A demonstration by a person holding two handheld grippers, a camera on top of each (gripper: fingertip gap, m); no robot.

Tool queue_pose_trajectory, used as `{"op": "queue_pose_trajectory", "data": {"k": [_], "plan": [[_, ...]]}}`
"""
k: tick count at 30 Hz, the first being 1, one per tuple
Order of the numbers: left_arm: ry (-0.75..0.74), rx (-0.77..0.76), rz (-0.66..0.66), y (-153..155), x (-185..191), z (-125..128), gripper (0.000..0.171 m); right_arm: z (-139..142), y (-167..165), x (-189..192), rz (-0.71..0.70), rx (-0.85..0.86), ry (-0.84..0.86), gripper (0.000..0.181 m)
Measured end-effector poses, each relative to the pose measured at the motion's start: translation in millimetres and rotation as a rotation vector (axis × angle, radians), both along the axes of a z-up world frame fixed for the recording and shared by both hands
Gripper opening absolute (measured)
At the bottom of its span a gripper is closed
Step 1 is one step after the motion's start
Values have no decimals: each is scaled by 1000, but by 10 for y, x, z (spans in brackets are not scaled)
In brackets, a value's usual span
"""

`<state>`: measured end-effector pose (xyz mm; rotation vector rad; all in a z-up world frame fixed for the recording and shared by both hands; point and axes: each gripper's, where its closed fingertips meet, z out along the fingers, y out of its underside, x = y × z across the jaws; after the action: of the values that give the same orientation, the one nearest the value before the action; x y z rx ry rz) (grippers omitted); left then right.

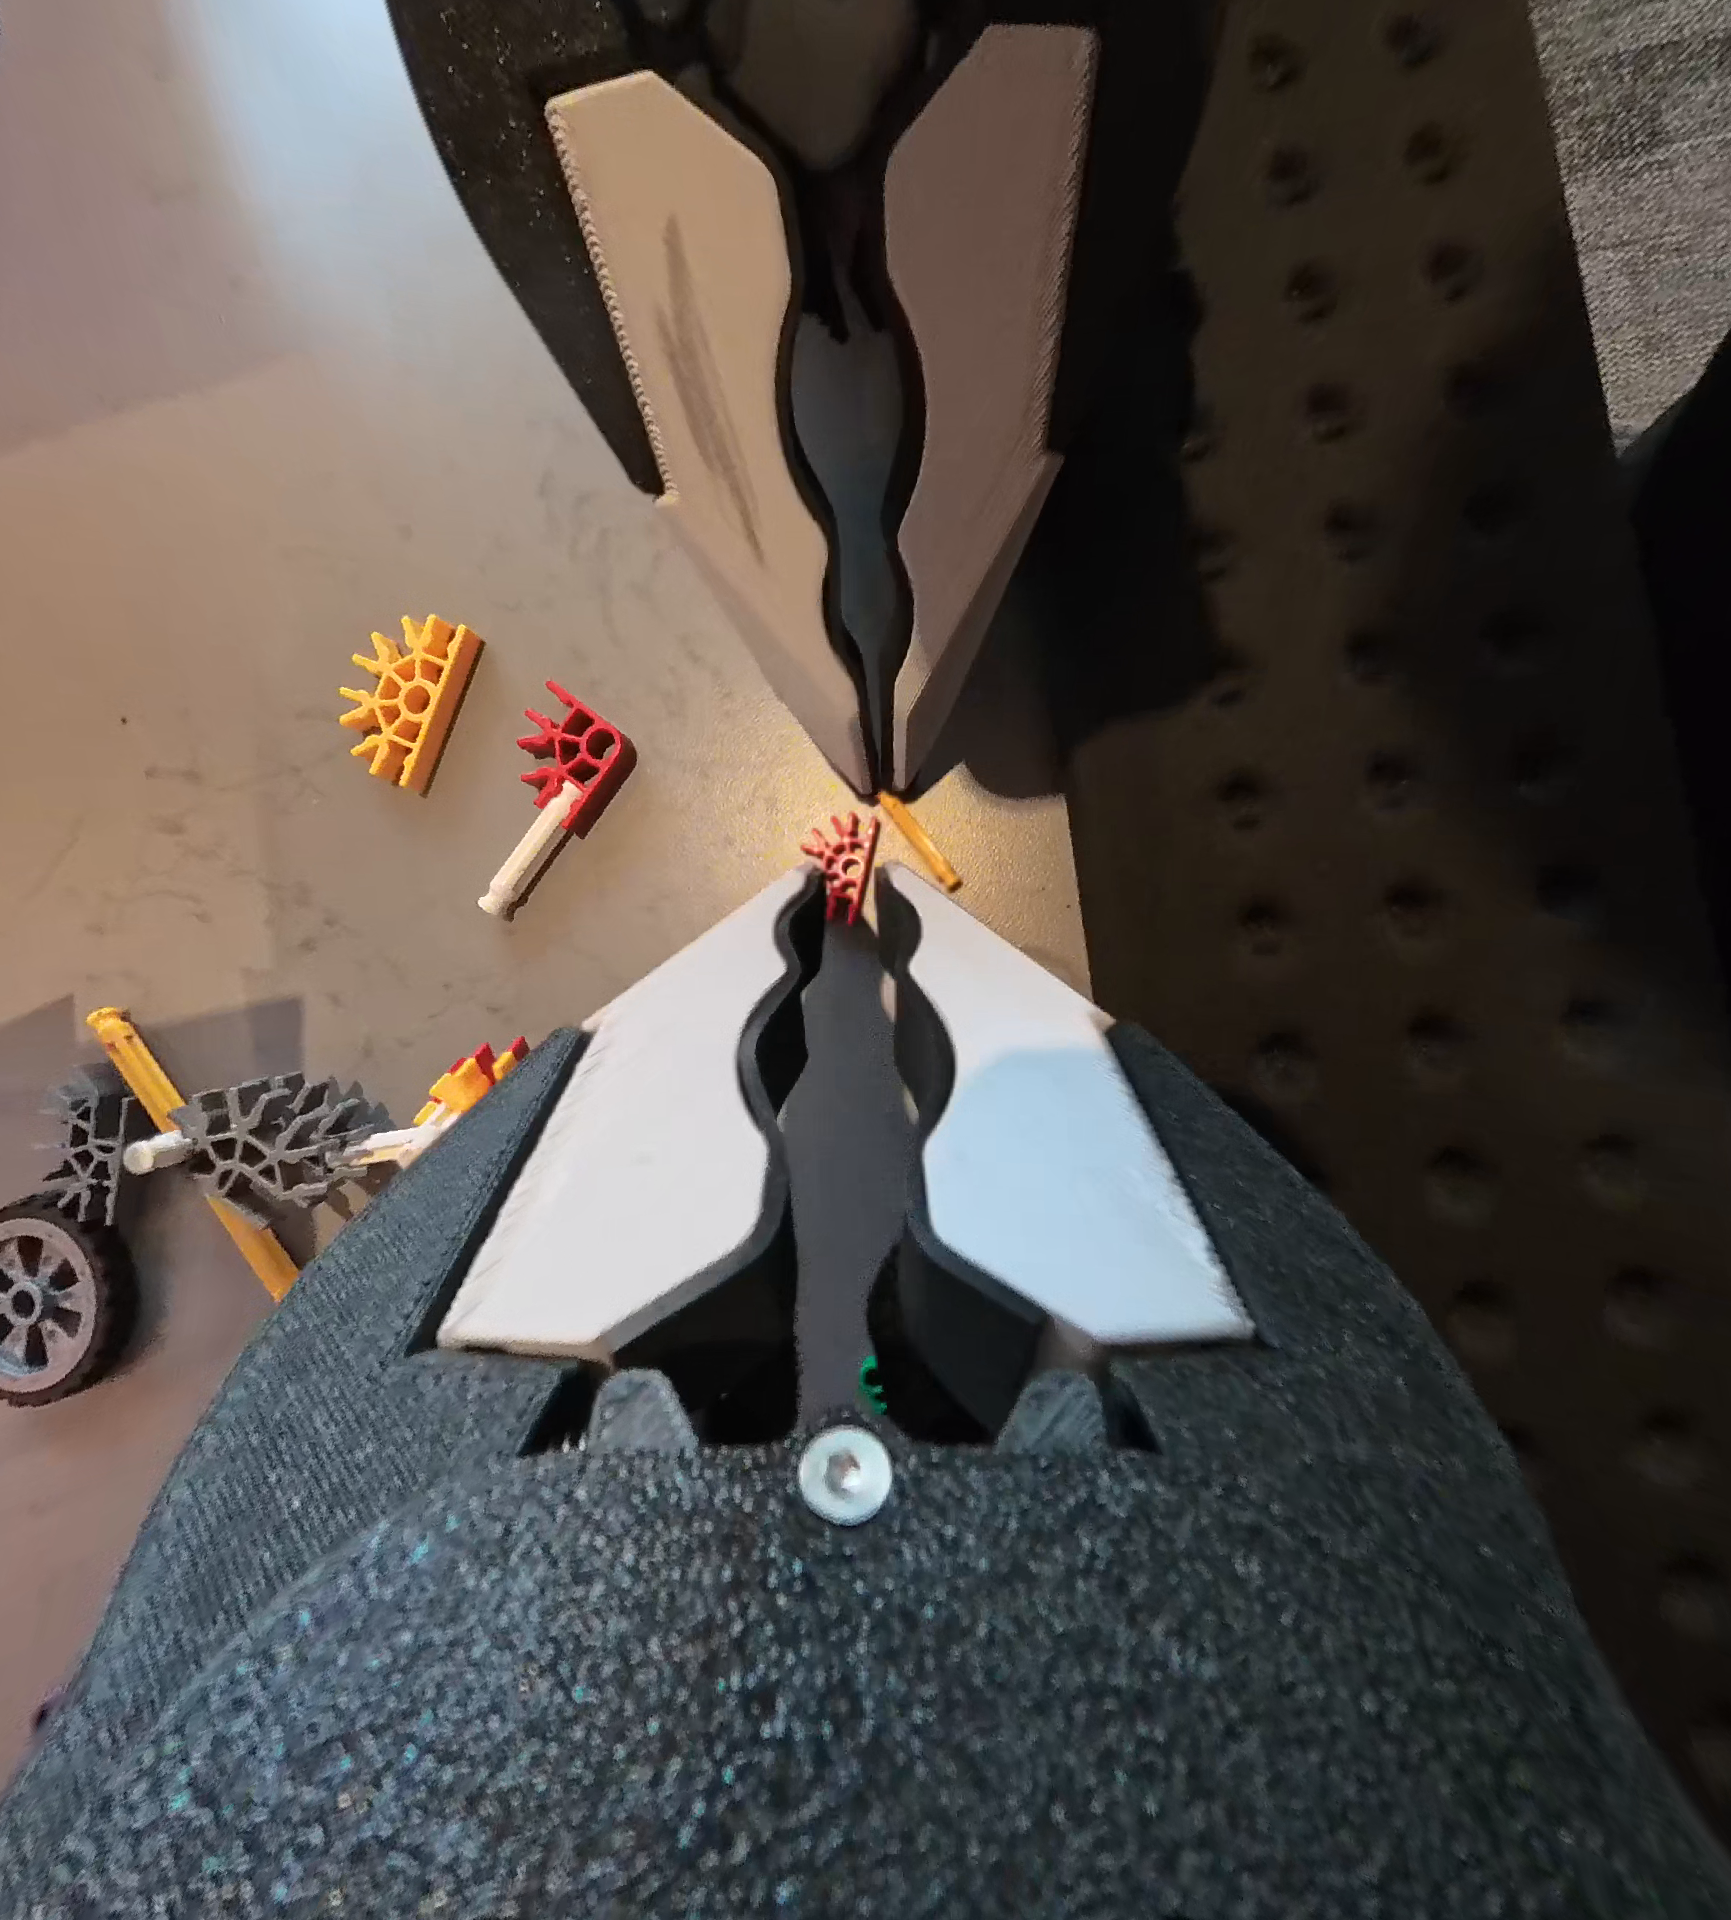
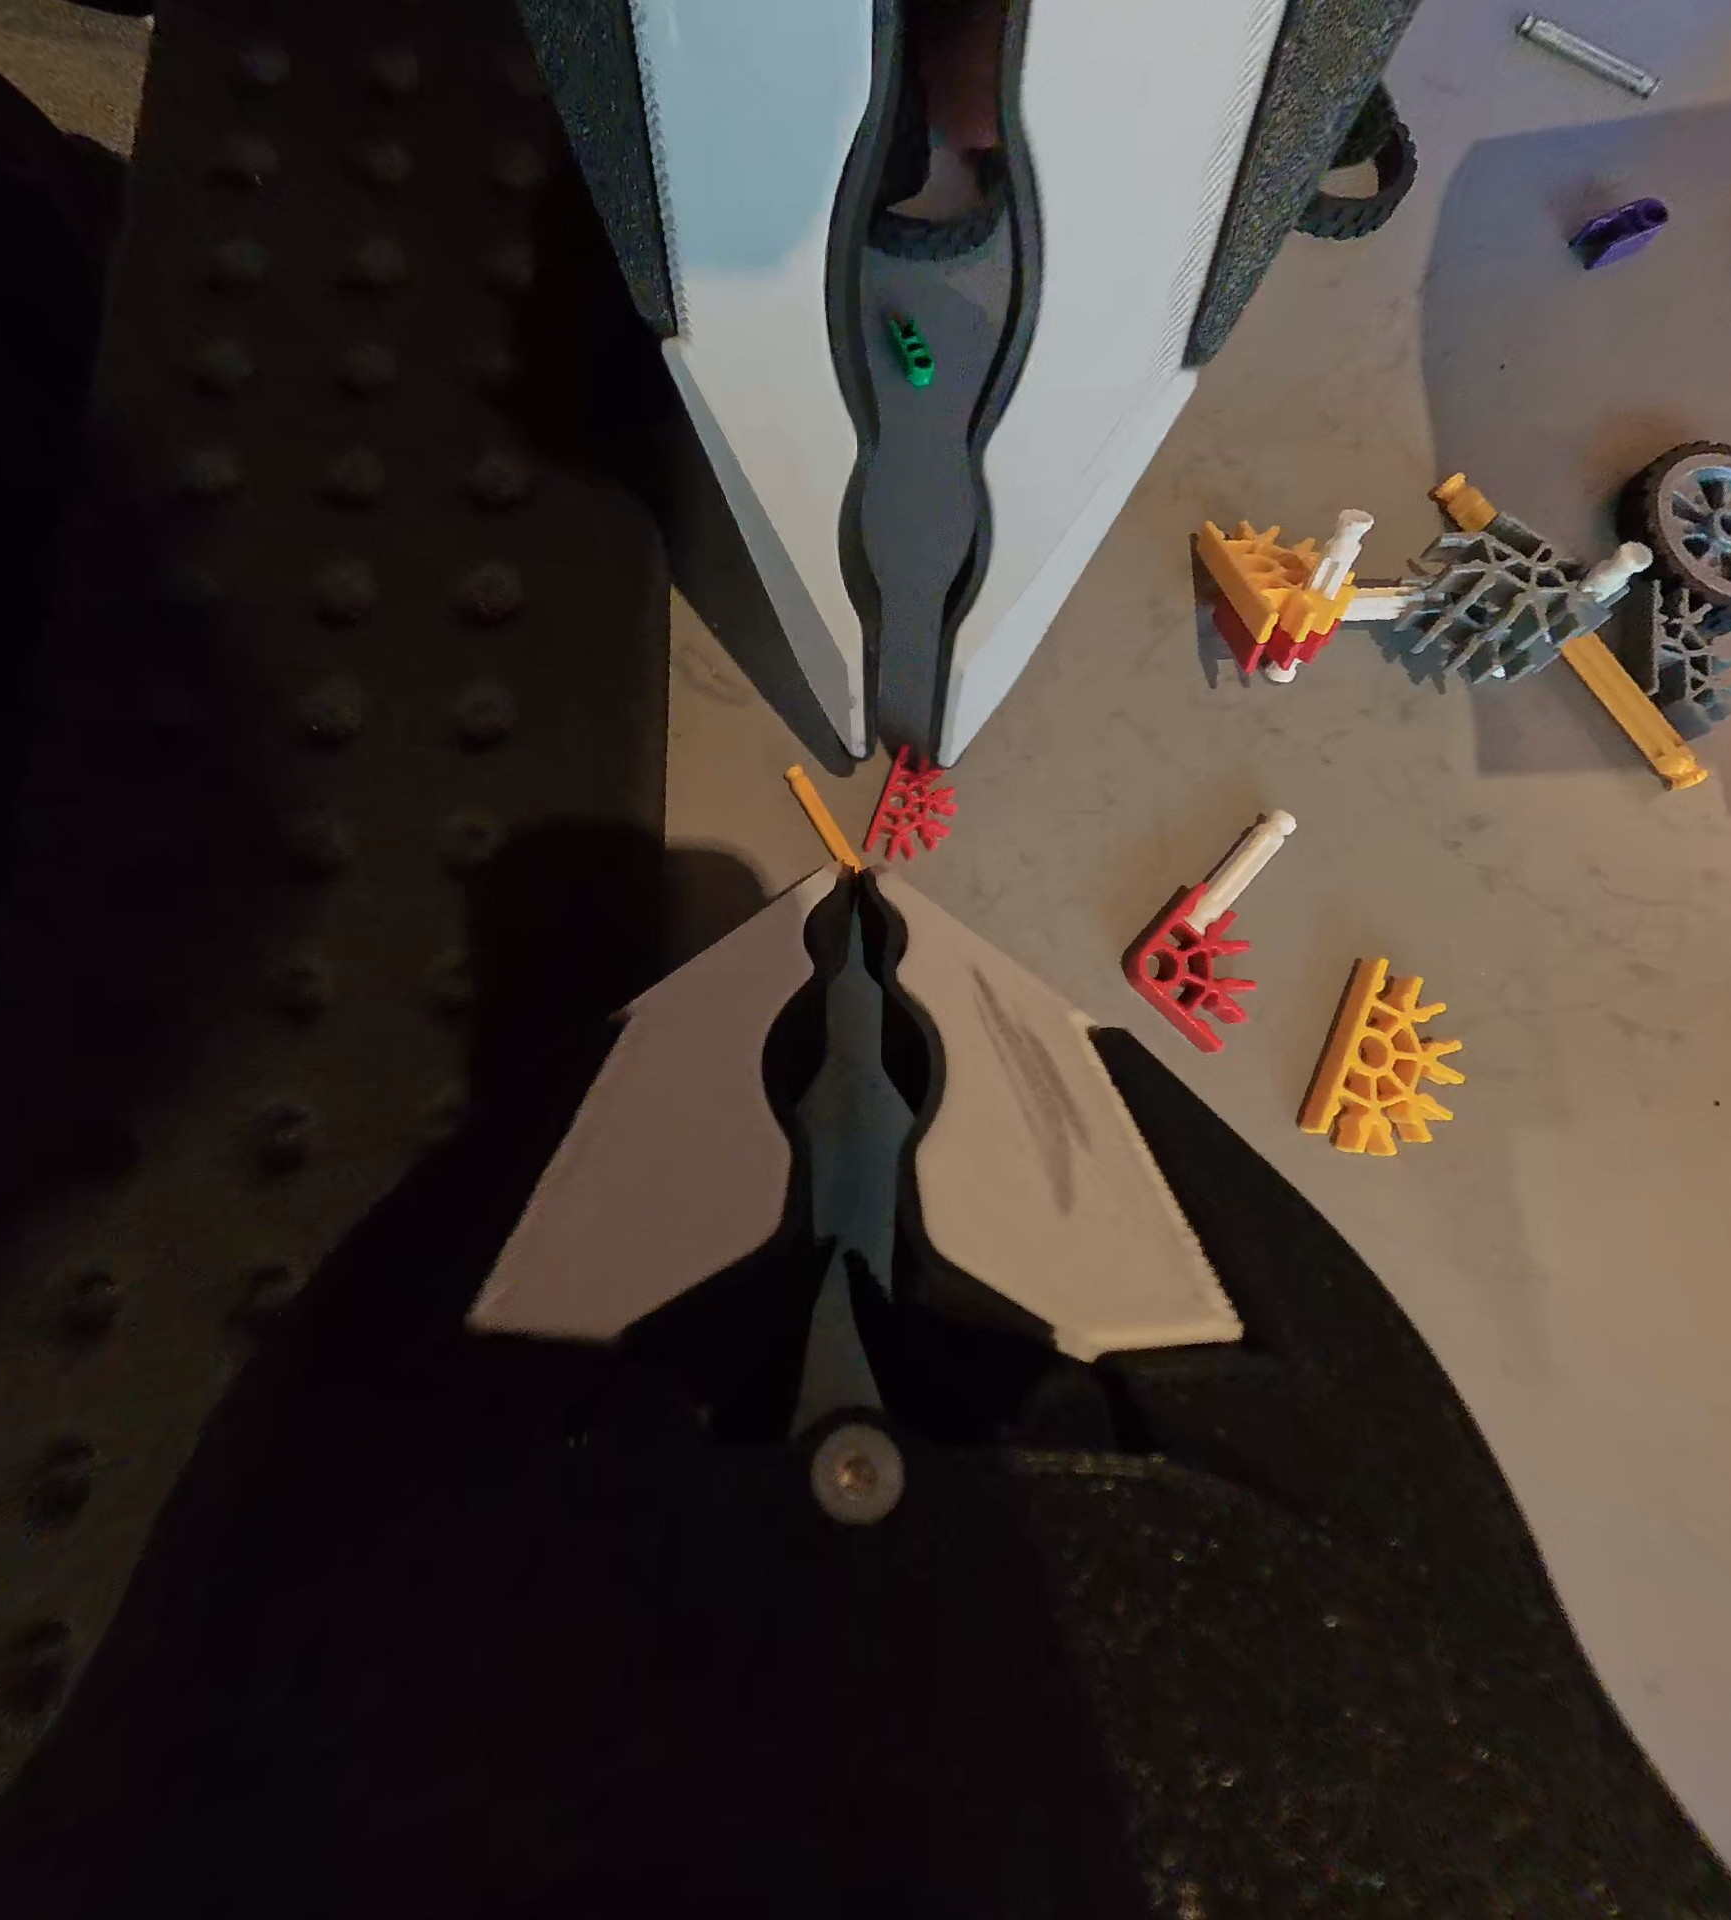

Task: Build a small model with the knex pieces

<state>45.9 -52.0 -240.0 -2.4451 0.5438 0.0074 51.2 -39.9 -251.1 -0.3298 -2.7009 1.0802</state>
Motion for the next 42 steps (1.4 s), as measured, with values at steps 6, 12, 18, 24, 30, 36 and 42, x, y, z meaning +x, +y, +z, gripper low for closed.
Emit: {"op": "queue_pose_trajectory", "data": {"k": [6, 12, 18, 24, 30, 36, 42], "plan": [[34, -31, -17, 21, -16, -85, 14, 22, 41, 6, 0, -18, -1, 0], [9, -62, -33, 30, 11, -123, 8, 60, 10, 36, 35, -32, 24, 5], [-20, -50, -20, 26, 27, -124, 4, 59, -25, 85, 73, -37, 17, 9], [-60, -28, 24, 41, 3, -117, 1, 8, -53, 61, 69, -10, 15, 1], [-170, 15, 119, 51, -38, -91, 2, 18, -1, -23, -5, -35, -22, 0], [-189, 92, 242, 101, -196, -21, 1, 99, 133, -253, -175, -129, -90, 0], [42, 118, 290, 149, -408, -57, 1, 224, 169, -426, -307, -265, -165, 0]]}}
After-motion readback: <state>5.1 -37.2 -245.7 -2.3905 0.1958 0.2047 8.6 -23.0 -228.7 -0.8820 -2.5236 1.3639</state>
